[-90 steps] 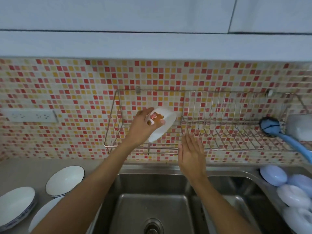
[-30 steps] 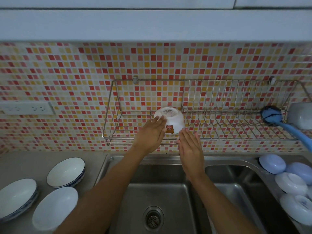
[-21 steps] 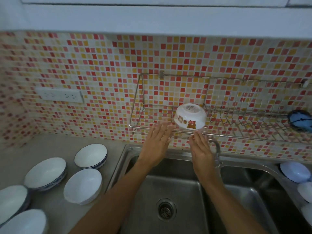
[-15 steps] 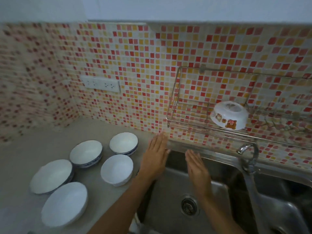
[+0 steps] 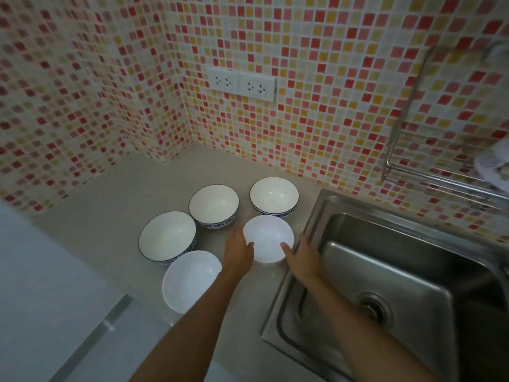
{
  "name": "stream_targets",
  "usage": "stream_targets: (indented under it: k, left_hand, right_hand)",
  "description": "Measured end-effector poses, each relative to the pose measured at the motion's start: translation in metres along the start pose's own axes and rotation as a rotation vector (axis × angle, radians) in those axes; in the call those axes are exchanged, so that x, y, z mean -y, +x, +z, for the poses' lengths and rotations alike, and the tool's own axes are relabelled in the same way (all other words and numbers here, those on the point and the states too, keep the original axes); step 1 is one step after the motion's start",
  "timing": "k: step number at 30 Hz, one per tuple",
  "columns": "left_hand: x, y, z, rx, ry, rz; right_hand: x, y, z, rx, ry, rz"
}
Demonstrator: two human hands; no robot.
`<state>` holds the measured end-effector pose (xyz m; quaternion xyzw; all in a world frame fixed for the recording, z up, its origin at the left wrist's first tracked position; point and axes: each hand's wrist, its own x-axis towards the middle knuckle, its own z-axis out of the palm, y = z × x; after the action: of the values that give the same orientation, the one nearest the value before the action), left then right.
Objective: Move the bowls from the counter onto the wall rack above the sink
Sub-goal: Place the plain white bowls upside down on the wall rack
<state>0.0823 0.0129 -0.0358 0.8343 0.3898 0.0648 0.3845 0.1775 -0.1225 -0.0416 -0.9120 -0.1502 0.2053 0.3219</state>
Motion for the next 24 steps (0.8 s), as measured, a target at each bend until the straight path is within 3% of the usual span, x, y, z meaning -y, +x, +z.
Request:
stream_targets:
  k: [4, 8, 13, 17, 24]
  left_hand:
    - [0.015, 0.009, 0.003, 0.076, -0.08, -0.032]
    - [0.02, 0.014, 0.004, 0.085, -0.102, -0.028]
    - [0.011, 0.01, -0.002, 0.087, -0.278, -0.072]
    - [-0.007, -0.009, 0.002, 0.228, -0.561, -0.13]
    - [-0.091, -0.037, -0.002, 0.249, -0.882, 0.092]
  right_hand:
    - [0.005, 0.012, 0.023, 0.085, 0.146, 0.143]
    - [-0.013, 0.03, 0.046, 0.059, 0.273, 0.184]
    - [0.004, -0.004, 0.022, 0.034, 0.379, 0.211]
    - [0.001, -0.028, -0.006, 0.028, 0.432, 0.148]
    - [0.0, -0.068, -0.101, -0.127, 0.514, -0.056]
